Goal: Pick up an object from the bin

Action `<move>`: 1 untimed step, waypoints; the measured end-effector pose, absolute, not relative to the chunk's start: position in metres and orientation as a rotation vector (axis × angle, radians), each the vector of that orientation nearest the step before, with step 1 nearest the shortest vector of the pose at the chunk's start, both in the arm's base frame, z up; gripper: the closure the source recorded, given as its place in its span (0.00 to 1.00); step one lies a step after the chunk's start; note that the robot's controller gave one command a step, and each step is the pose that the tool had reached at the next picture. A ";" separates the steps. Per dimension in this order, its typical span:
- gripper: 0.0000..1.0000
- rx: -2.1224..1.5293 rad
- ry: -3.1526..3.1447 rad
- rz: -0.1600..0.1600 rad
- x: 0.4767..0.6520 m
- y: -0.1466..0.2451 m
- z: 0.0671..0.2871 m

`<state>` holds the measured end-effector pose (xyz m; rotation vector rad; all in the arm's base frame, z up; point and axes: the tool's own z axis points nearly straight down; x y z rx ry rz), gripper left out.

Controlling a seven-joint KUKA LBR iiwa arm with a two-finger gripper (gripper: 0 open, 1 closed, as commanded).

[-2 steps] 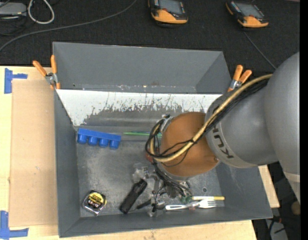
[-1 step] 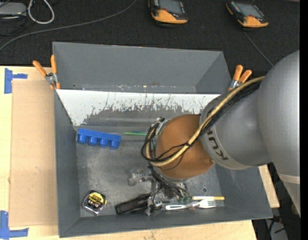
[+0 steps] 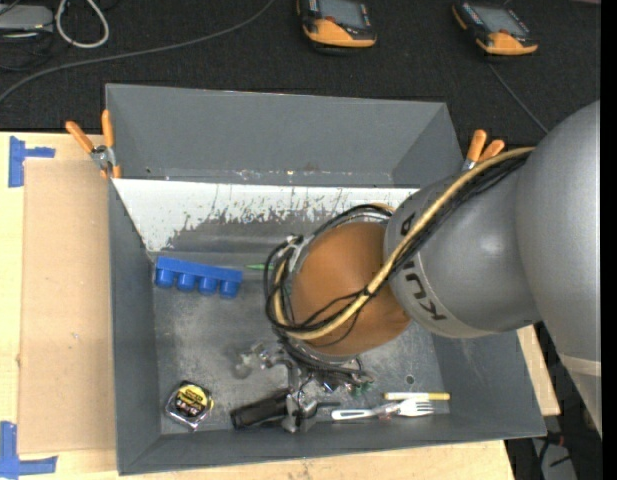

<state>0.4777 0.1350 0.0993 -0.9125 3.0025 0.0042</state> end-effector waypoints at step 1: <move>0.00 -1.074 2.929 -0.001 0.481 0.122 0.072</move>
Offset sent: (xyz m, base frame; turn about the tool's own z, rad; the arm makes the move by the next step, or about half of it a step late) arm -0.0006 -0.0169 -0.0293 -0.2133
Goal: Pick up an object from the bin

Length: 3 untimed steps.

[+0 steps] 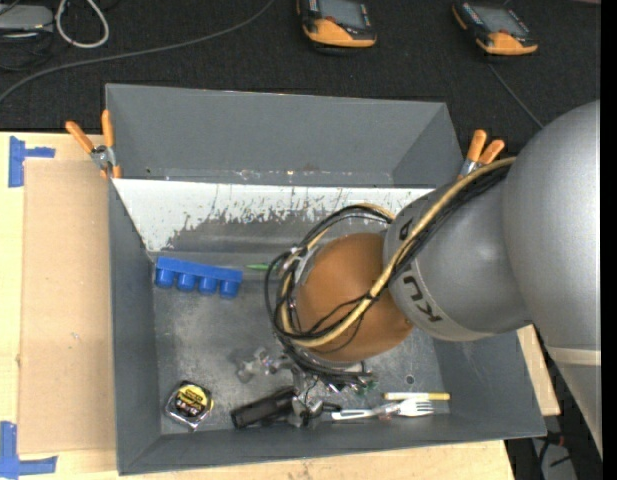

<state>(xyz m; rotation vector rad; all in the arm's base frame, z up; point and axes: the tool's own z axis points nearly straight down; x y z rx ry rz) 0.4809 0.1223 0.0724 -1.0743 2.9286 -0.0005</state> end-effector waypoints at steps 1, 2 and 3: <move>1.00 -1.219 2.886 0.004 0.478 0.119 0.070; 1.00 -1.218 2.887 0.005 0.478 0.119 0.070; 1.00 -1.222 2.899 0.009 0.474 0.119 0.107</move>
Offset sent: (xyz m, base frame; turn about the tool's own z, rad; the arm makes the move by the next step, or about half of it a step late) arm 0.0000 0.0000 0.0000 0.0000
